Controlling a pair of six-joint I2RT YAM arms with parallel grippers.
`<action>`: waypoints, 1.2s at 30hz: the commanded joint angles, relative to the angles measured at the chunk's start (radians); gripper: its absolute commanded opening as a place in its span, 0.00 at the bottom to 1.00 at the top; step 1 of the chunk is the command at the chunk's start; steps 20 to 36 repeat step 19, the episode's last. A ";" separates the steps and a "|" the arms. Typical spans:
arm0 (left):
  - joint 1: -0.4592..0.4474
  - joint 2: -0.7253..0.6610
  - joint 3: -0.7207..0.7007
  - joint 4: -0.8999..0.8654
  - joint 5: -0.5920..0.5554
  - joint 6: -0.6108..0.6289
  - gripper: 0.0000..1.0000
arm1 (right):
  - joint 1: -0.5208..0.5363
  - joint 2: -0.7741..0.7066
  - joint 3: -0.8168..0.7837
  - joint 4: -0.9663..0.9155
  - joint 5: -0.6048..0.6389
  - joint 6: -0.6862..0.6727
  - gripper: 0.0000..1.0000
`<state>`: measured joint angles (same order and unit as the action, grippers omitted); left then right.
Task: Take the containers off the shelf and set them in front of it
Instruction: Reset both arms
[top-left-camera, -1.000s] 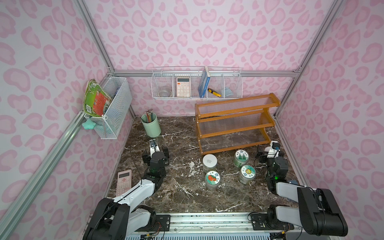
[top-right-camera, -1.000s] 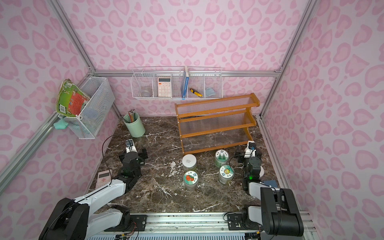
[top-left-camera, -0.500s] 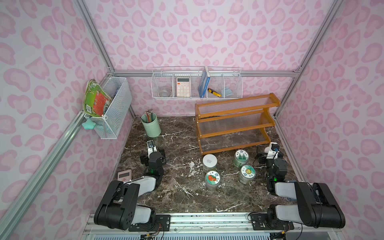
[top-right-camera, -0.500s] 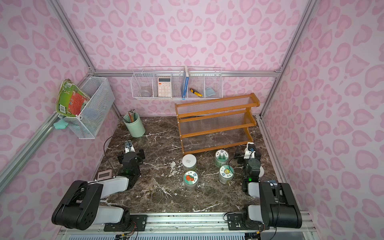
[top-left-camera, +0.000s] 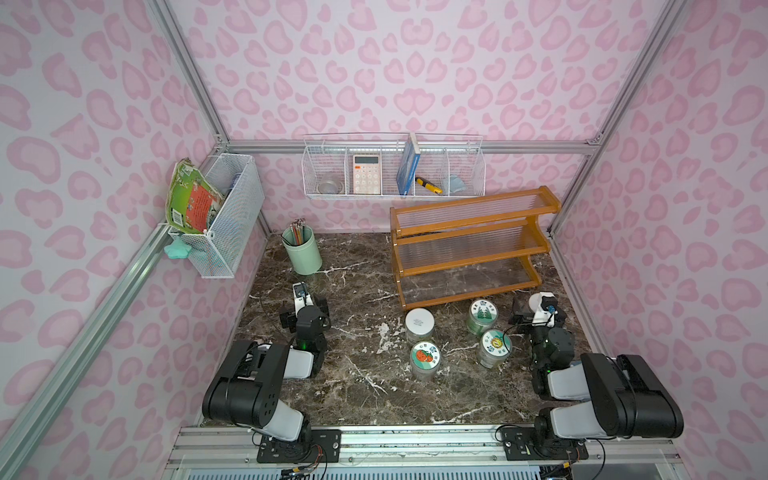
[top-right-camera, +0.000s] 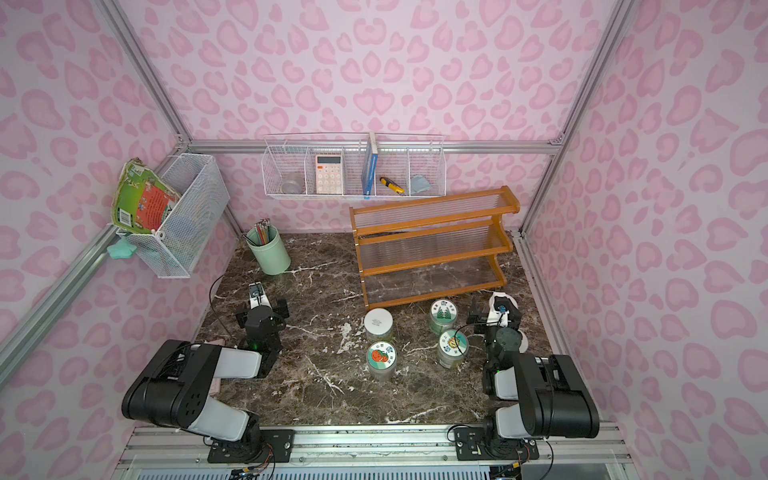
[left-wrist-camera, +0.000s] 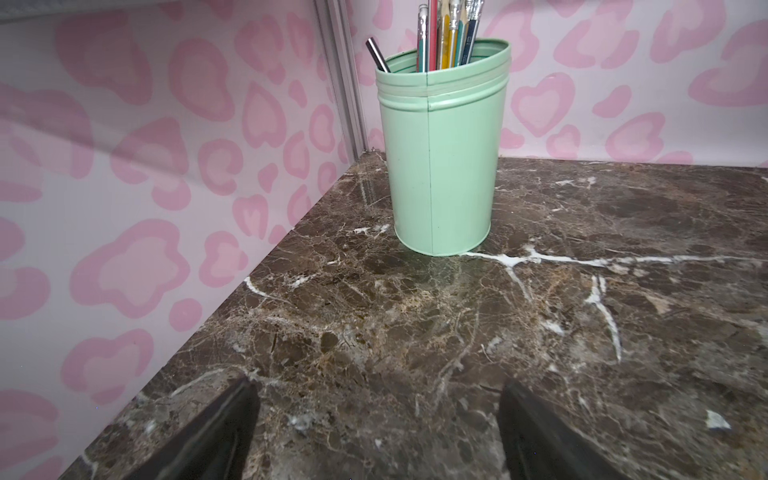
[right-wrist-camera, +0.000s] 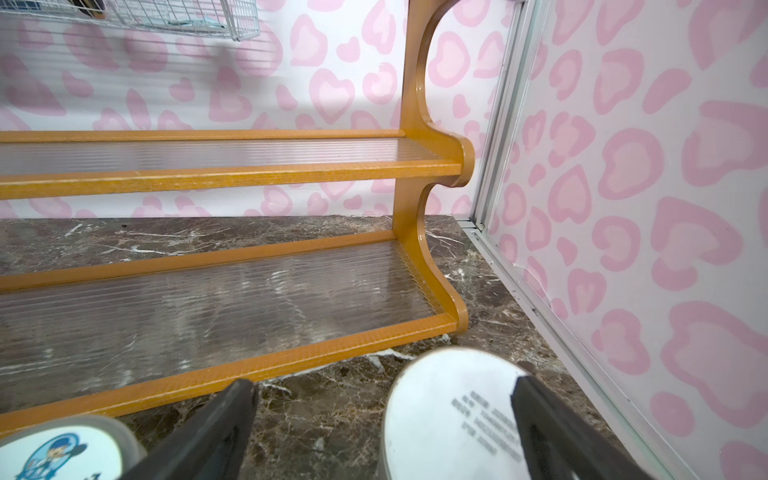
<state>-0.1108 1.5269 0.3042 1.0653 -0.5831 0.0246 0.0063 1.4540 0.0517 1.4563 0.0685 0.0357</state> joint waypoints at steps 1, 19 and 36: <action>0.003 -0.005 -0.002 0.026 0.020 -0.014 0.93 | 0.021 0.029 -0.014 0.120 0.055 -0.014 0.99; 0.020 -0.012 -0.019 0.042 0.066 -0.025 0.94 | 0.078 0.127 0.004 0.213 0.250 -0.023 0.99; 0.020 -0.012 -0.019 0.042 0.066 -0.025 0.94 | 0.078 0.127 0.004 0.213 0.250 -0.023 0.99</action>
